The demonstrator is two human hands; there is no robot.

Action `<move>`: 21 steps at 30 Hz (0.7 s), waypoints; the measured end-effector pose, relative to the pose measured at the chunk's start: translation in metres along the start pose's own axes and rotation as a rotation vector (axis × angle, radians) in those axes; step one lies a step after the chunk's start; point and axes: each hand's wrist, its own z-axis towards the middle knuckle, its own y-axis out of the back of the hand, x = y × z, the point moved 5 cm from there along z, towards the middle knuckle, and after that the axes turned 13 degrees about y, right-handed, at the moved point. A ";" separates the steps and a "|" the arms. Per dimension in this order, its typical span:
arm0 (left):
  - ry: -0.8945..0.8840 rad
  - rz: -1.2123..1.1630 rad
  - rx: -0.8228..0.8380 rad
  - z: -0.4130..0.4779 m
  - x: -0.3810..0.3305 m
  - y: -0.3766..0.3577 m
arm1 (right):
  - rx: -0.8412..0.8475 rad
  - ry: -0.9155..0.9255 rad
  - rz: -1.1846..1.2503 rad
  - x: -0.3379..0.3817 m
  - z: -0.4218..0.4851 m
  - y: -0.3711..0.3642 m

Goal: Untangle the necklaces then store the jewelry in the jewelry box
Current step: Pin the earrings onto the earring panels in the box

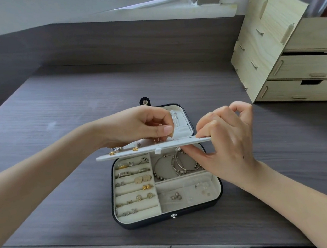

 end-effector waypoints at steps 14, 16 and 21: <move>-0.008 0.003 0.027 0.002 0.000 -0.002 | 0.007 -0.003 0.001 0.000 0.000 0.000; -0.008 0.016 0.023 0.001 -0.001 -0.002 | 0.010 -0.002 0.003 0.000 0.000 0.000; -0.018 0.078 -0.025 0.000 -0.005 0.000 | 0.003 -0.003 -0.004 0.000 0.000 0.000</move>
